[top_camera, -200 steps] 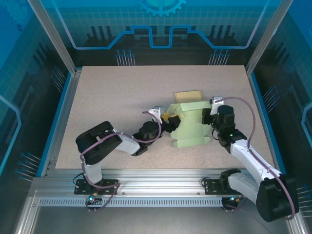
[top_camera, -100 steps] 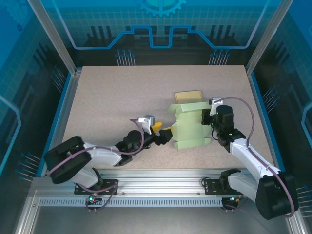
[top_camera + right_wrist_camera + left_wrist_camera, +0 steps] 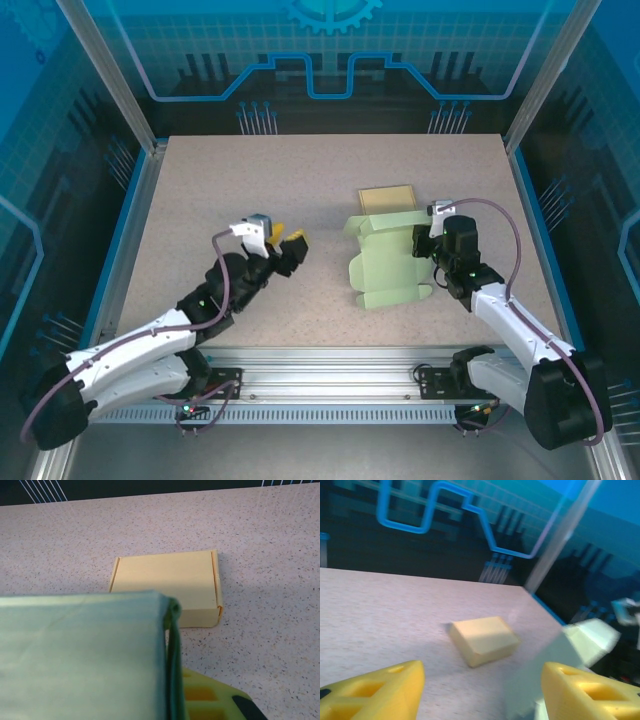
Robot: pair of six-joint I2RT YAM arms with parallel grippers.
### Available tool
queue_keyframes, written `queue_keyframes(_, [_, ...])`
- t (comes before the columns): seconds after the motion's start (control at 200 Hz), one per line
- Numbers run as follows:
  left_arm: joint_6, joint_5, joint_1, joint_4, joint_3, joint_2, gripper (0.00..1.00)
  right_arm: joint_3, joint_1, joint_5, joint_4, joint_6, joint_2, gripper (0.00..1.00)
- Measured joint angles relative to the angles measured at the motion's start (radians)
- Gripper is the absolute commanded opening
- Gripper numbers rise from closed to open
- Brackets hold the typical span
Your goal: Fold the paper box
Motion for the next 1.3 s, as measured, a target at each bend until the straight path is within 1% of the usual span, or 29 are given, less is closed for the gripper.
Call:
queue_keyframes(0.08, [0.016, 0.002, 0.051, -0.036, 0.046, 0.071, 0.63, 0.006, 0.000, -0.009, -0.011, 0.000, 0.000, 0.00])
queue_keyframes(0.19, [0.034, 0.037, 0.083, -0.047, 0.103, 0.204, 0.63, 0.021, 0.000, -0.022, -0.042, 0.004, 0.000, 0.00])
queue_keyframes(0.37, [0.060, 0.149, 0.095, -0.015, 0.183, 0.401, 0.63, 0.066, 0.000, -0.037, -0.105, 0.011, 0.004, 0.00])
queue_keyframes(0.545, [0.083, 0.249, 0.096, 0.027, 0.218, 0.507, 0.62, 0.096, 0.009, -0.047, -0.147, 0.020, 0.041, 0.00])
queue_keyframes(0.675, [0.087, 0.322, 0.097, 0.051, 0.224, 0.550, 0.62, 0.106, 0.013, -0.044, -0.179, 0.026, 0.066, 0.00])
queue_keyframes(0.805, [0.087, 0.374, 0.097, 0.072, 0.224, 0.557, 0.62, 0.125, 0.013, -0.040, -0.208, 0.037, 0.085, 0.00])
queue_keyframes(1.111, [0.072, 0.495, 0.097, 0.200, 0.181, 0.561, 0.63, 0.182, 0.031, -0.040, -0.250, 0.073, 0.150, 0.00])
queue_keyframes(1.301, [0.049, 0.556, 0.097, 0.276, 0.144, 0.592, 0.63, 0.222, 0.053, -0.040, -0.287, 0.093, 0.204, 0.00])
